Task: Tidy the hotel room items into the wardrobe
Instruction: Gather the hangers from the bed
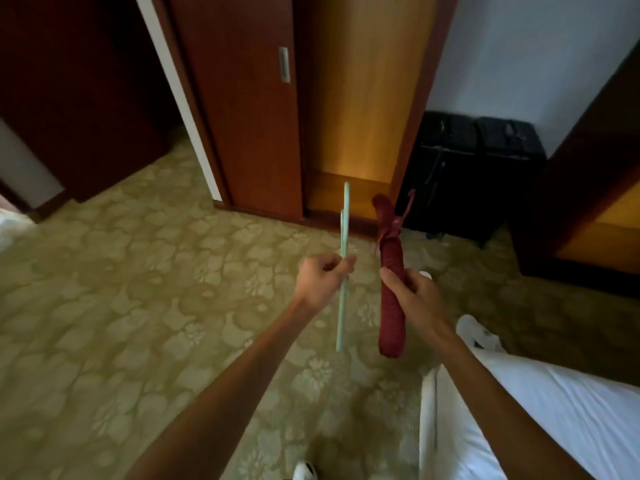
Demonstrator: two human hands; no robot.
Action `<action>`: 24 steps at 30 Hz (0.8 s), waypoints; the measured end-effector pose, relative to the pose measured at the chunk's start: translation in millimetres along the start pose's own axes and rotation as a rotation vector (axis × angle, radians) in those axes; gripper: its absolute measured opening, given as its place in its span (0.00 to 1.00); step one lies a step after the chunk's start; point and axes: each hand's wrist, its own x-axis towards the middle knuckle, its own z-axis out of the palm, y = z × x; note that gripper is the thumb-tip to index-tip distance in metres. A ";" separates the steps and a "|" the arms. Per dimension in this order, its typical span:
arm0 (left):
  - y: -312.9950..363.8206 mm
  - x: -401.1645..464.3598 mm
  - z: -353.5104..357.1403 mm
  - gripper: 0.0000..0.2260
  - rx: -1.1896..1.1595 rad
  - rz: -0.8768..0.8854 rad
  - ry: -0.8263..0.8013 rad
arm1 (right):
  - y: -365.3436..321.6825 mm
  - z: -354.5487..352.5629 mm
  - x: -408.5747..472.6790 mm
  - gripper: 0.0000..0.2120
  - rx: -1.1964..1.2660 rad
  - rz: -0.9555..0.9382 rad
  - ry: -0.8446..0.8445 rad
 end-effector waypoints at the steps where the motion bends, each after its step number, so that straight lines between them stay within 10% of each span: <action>1: -1.4 18.1 -9.5 0.13 -0.001 0.005 0.020 | -7.0 8.3 18.4 0.17 -0.015 -0.005 -0.008; 24: 68.3 606.4 -48.2 0.17 -0.017 0.135 0.085 | -176.8 28.7 596.7 0.22 -0.091 -0.129 -0.077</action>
